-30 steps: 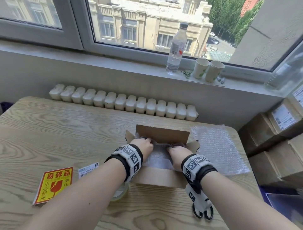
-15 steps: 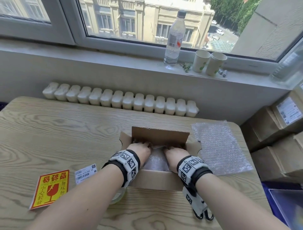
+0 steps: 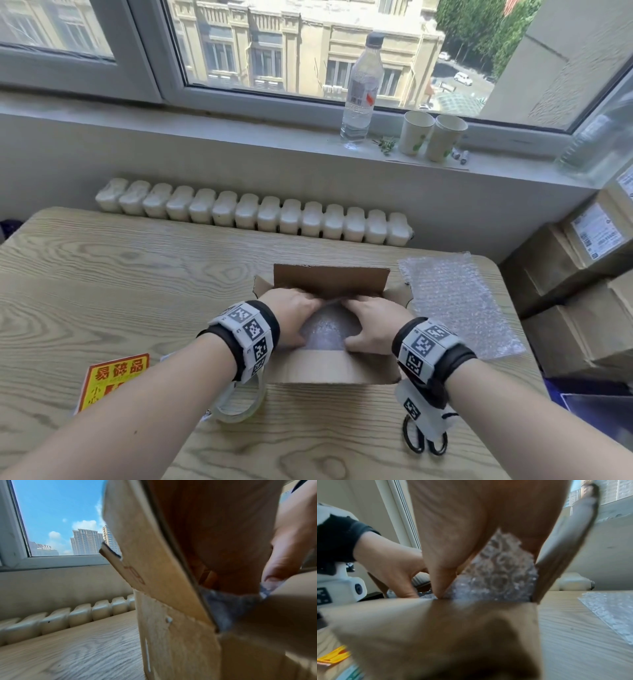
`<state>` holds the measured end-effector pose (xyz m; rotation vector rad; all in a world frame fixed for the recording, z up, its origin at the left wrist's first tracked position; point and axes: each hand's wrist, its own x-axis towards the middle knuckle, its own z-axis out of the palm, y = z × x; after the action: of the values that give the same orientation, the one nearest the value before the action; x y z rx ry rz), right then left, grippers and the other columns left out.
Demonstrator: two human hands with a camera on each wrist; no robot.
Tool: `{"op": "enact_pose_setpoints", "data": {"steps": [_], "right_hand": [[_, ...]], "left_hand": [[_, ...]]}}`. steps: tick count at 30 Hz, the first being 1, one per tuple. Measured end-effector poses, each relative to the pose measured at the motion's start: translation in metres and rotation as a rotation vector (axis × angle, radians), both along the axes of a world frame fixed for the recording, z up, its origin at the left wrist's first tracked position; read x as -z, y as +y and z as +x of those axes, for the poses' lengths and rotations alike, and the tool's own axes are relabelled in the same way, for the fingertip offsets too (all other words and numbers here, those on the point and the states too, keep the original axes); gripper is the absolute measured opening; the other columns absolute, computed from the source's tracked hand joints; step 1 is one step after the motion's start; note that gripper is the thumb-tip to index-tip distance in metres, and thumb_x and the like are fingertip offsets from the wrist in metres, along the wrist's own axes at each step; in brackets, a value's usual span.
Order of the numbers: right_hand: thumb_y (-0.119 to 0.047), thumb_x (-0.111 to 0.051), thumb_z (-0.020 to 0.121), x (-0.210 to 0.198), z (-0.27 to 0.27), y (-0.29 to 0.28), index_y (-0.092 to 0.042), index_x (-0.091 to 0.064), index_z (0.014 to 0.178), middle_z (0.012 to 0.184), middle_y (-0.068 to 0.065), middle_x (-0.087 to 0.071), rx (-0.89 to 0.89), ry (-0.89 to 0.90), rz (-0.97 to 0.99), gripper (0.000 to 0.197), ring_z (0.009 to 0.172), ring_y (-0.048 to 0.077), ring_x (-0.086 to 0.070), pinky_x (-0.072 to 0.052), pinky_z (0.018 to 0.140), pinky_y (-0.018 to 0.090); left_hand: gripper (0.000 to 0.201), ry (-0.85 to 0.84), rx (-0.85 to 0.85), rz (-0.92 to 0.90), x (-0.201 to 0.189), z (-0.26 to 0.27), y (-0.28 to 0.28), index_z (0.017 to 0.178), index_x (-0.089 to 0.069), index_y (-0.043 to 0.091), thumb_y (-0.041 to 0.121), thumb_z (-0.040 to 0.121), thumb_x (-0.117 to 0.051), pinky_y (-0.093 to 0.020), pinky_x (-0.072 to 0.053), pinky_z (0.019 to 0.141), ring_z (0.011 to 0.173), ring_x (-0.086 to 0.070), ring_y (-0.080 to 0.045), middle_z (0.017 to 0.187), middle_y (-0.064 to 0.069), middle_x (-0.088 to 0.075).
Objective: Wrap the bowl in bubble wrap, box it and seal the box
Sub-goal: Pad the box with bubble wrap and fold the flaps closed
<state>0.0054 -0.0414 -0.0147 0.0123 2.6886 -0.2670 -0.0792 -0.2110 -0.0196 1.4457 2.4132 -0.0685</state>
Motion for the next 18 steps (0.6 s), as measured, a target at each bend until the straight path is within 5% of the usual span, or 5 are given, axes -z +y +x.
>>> {"op": "enact_pose_setpoints", "data": {"steps": [7, 9, 18], "right_hand": [[-0.048, -0.062, 0.059, 0.004, -0.017, -0.003, -0.02, -0.055, 0.122, 0.111, 0.005, -0.066, 0.054, -0.138, 0.06, 0.069, 0.101, 0.026, -0.062, -0.055, 0.084, 0.035], [-0.045, -0.066, 0.064, 0.008, -0.022, -0.006, -0.016, -0.058, 0.118, 0.107, 0.006, -0.067, 0.058, -0.195, 0.085, 0.062, 0.098, 0.027, -0.063, -0.055, 0.081, 0.033], [-0.037, -0.07, 0.079, 0.033, -0.034, -0.008, -0.011, -0.051, 0.13, 0.126, 0.01, -0.059, 0.059, -0.279, 0.123, 0.061, 0.114, 0.029, -0.059, -0.05, 0.093, 0.035]], "left_hand": [[0.05, -0.078, -0.052, -0.154, 0.011, -0.006, 0.005, 0.12, -0.054, 0.014, 0.036, 0.077, -0.065, -0.035, -0.049, 0.091, 0.11, -0.058, -0.026, 0.12, -0.007, -0.06], [0.053, -0.092, -0.059, -0.163, 0.015, -0.007, 0.006, 0.123, -0.053, 0.014, 0.039, 0.078, -0.066, -0.036, -0.048, 0.092, 0.111, -0.058, -0.027, 0.122, -0.007, -0.058], [0.059, -0.133, -0.091, -0.2, 0.026, -0.009, 0.015, 0.129, -0.049, 0.015, 0.041, 0.078, -0.066, -0.037, -0.05, 0.091, 0.109, -0.059, -0.027, 0.123, -0.005, -0.059]]}}
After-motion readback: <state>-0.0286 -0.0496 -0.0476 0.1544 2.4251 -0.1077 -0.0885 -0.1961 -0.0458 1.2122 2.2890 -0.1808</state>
